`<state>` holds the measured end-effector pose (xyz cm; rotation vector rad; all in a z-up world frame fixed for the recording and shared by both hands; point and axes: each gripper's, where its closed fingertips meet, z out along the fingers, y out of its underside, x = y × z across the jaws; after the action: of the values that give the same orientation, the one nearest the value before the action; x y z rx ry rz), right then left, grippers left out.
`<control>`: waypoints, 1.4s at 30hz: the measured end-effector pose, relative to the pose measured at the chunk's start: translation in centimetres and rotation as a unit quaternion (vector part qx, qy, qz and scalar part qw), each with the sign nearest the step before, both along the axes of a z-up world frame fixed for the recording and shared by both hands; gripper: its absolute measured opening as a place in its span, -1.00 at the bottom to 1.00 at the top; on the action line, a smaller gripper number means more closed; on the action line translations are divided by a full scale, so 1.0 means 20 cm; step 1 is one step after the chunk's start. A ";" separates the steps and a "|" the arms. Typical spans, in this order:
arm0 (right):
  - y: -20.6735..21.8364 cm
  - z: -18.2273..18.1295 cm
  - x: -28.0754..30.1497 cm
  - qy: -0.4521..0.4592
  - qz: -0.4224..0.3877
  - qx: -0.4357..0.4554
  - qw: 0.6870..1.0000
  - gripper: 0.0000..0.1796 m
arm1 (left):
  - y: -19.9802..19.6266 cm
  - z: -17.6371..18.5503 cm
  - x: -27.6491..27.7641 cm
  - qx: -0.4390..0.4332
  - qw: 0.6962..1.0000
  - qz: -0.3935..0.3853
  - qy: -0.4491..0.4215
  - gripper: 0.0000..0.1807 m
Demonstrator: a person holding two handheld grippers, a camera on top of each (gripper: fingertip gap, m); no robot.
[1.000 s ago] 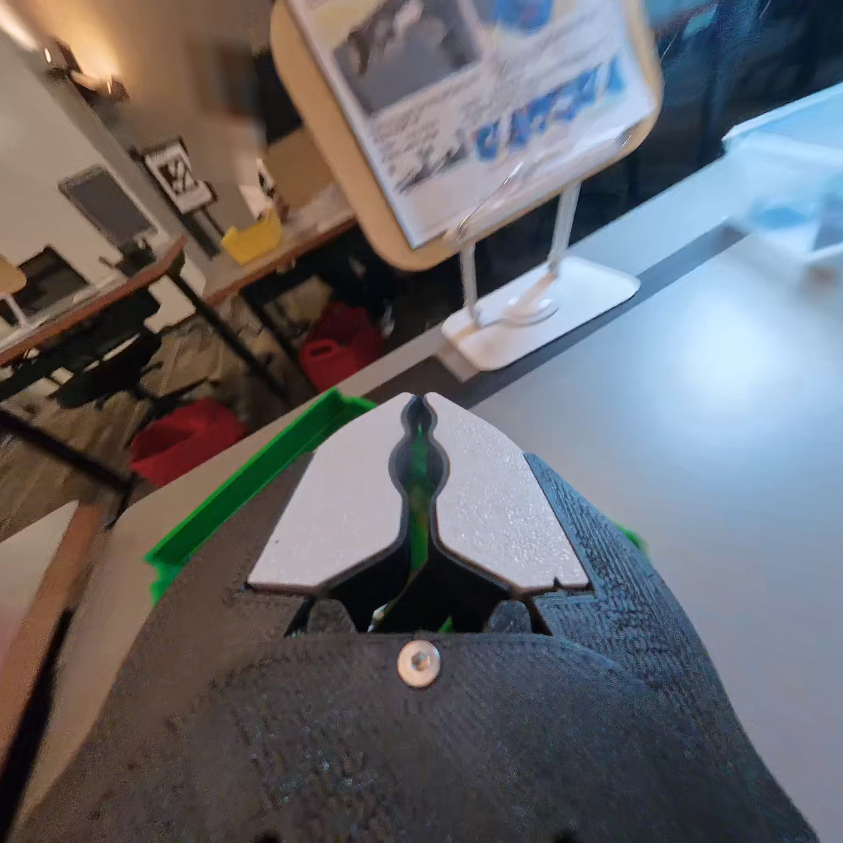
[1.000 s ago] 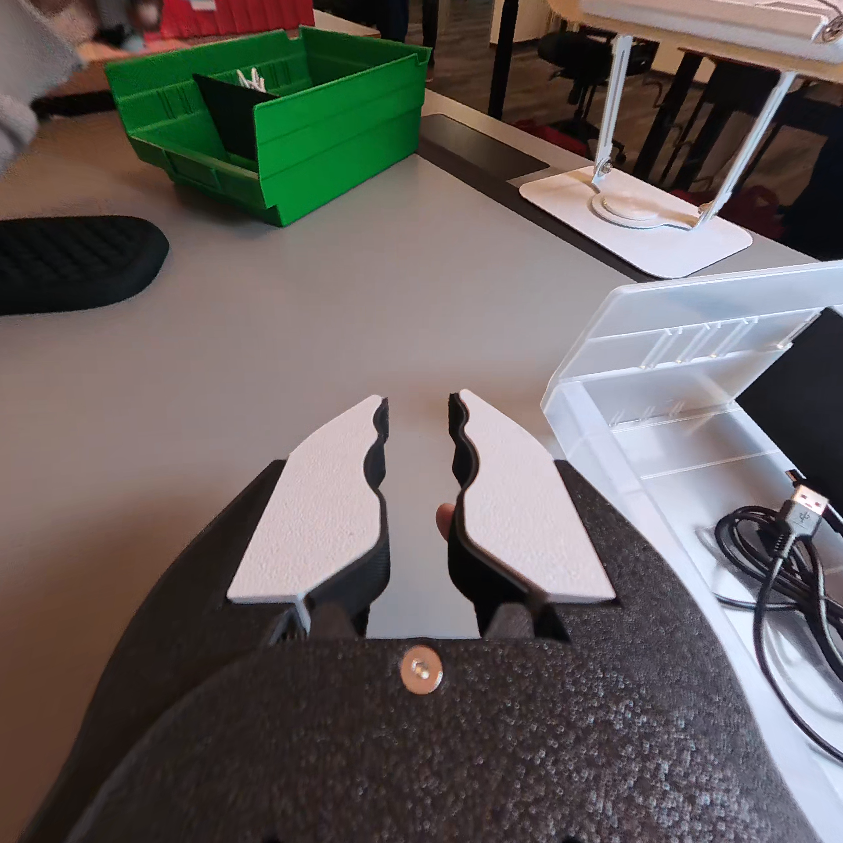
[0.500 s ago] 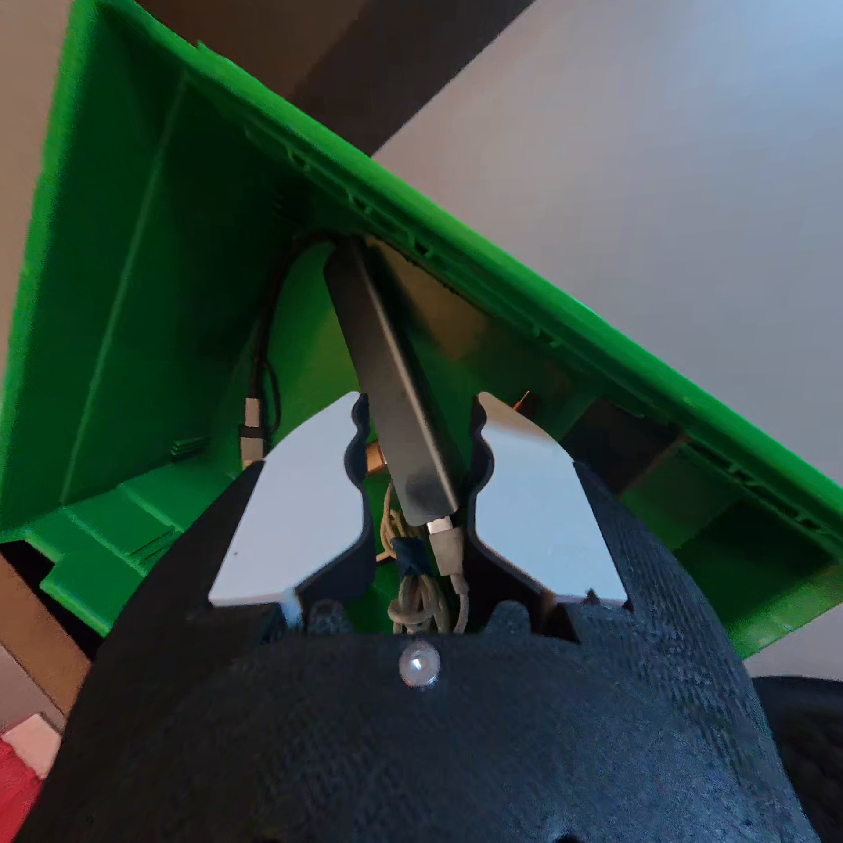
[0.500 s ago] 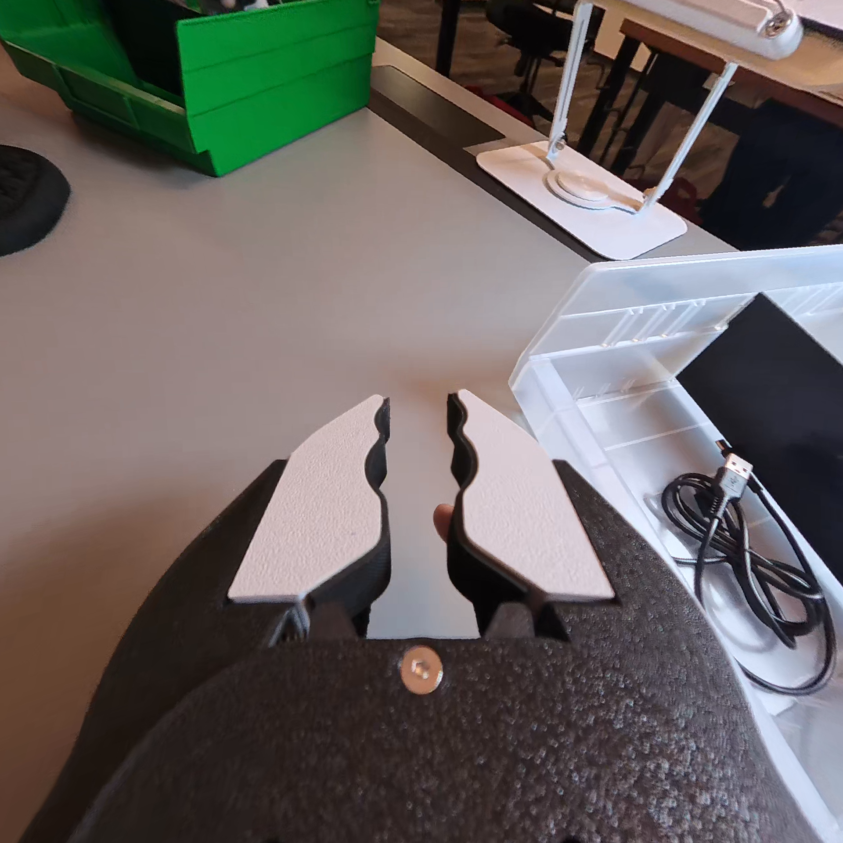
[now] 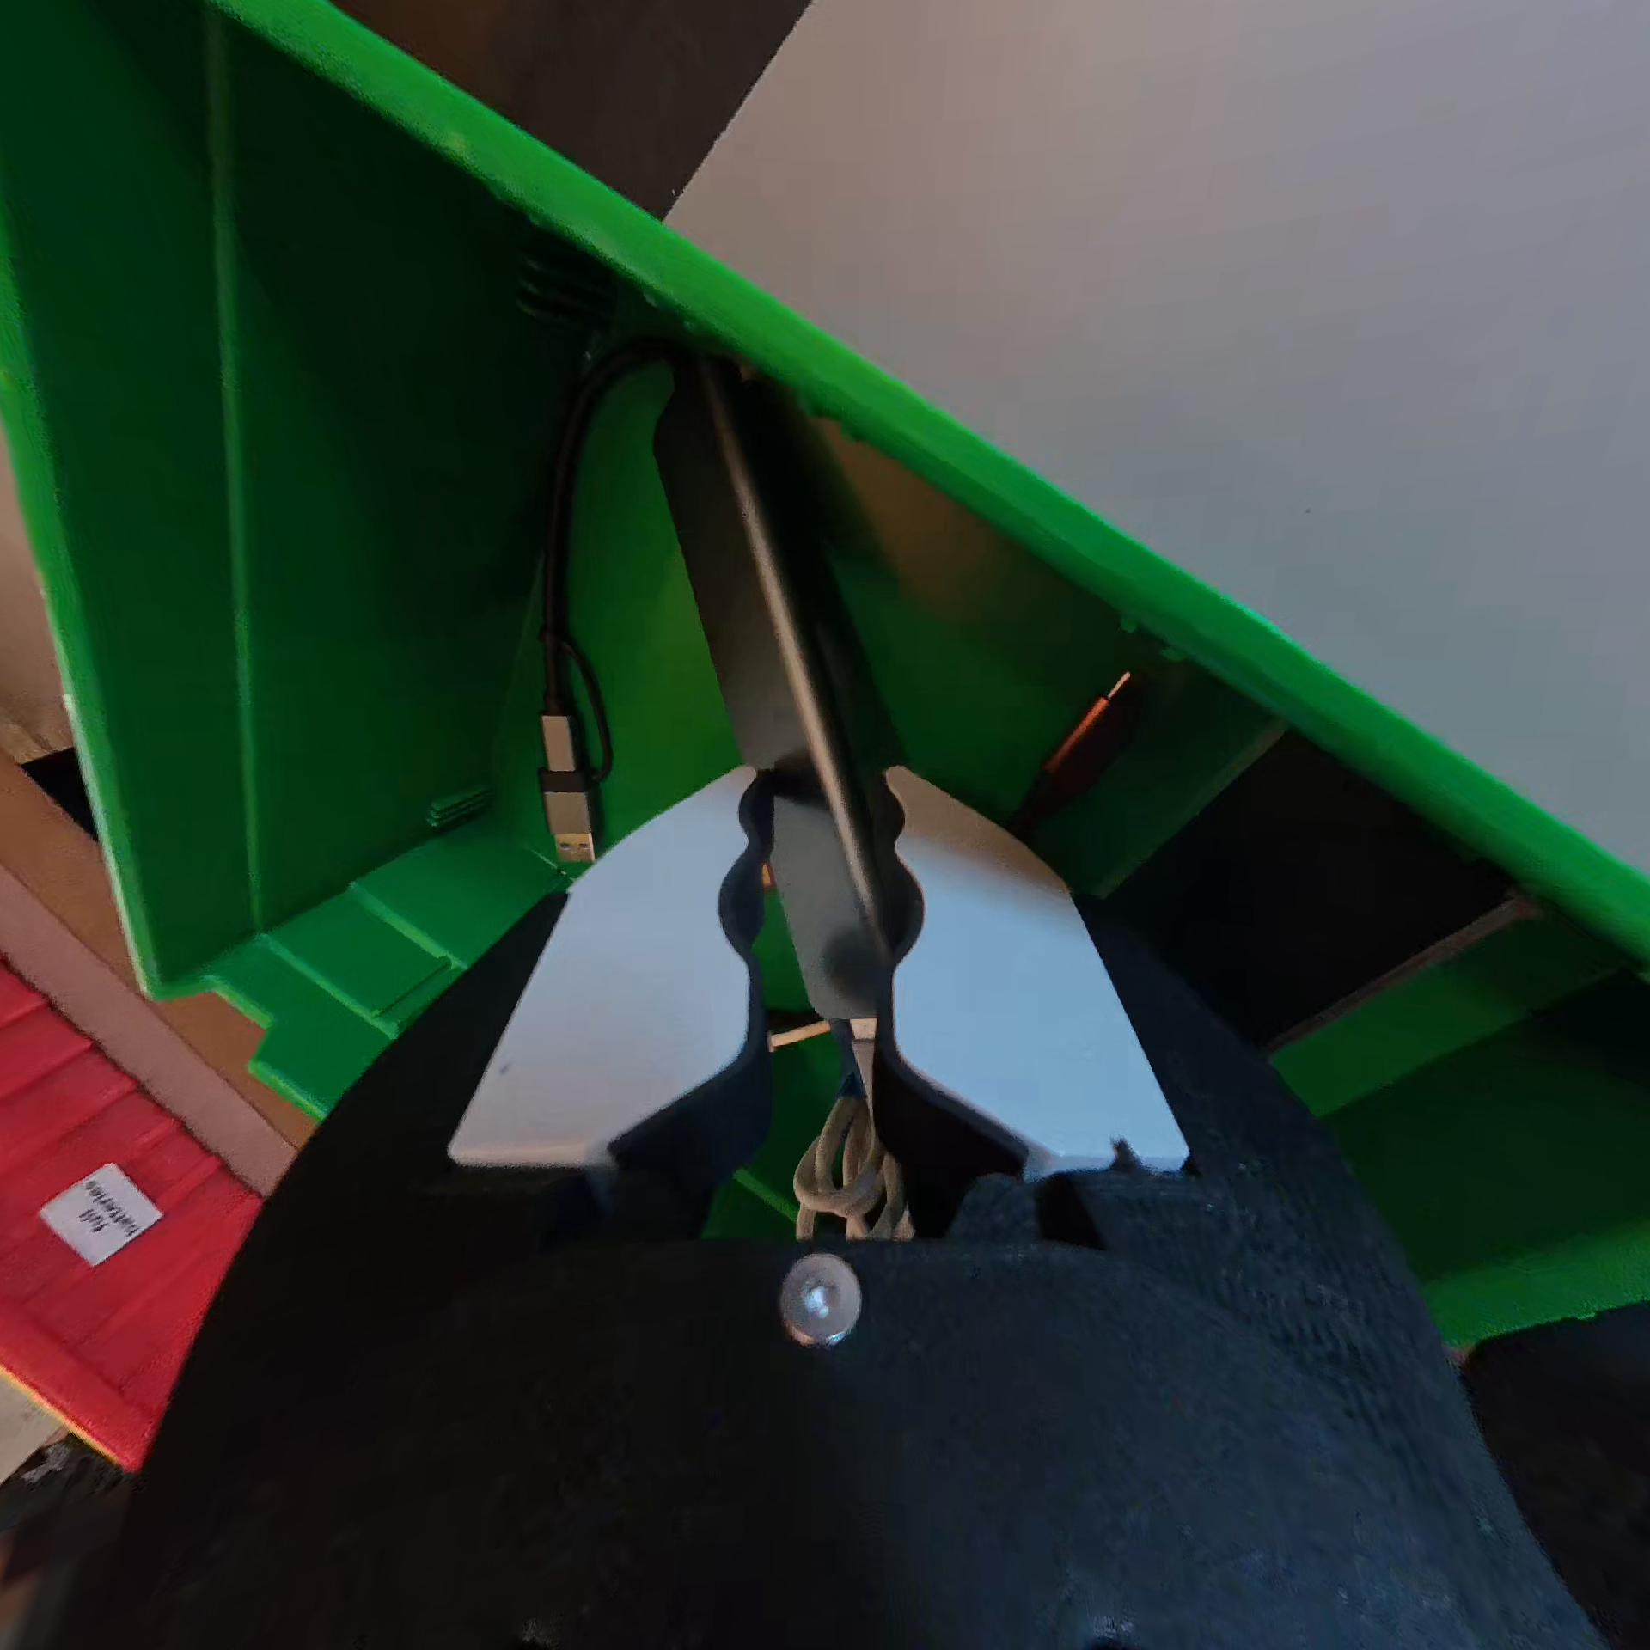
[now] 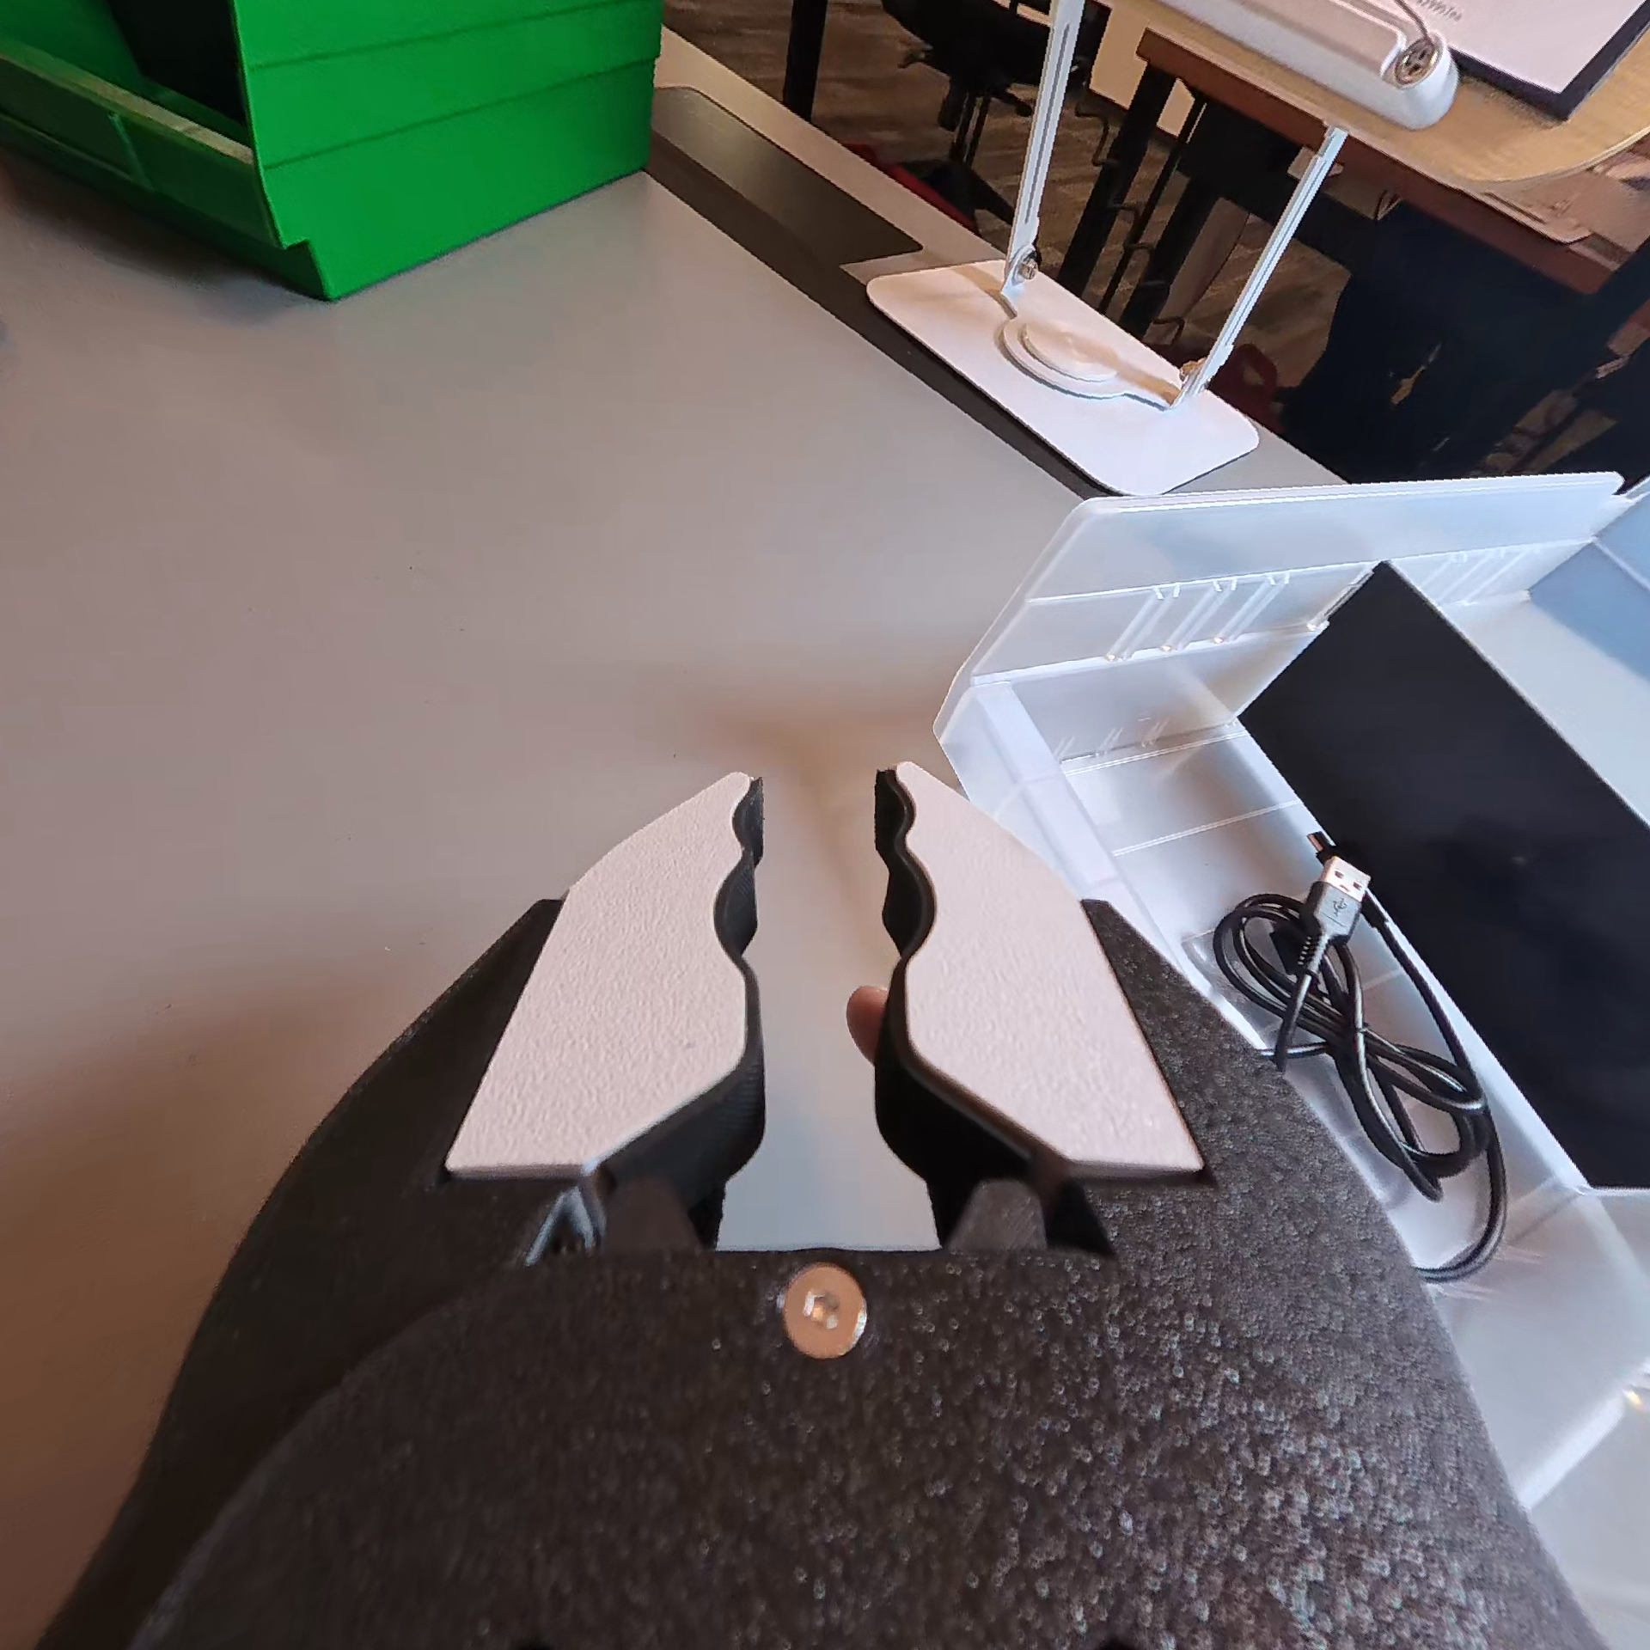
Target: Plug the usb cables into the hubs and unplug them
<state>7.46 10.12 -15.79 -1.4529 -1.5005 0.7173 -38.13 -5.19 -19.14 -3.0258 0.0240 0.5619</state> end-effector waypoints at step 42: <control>-0.49 0.40 -0.28 0.146 0.165 0.021 0.975 -0.65 | 0.10 1.14 1.65 0.580 0.667 -0.374 -0.278 -0.88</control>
<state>1.89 0.35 -7.85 -1.0231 -1.5275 1.0443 -5.15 -3.22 3.58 -1.5491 0.5839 -0.3600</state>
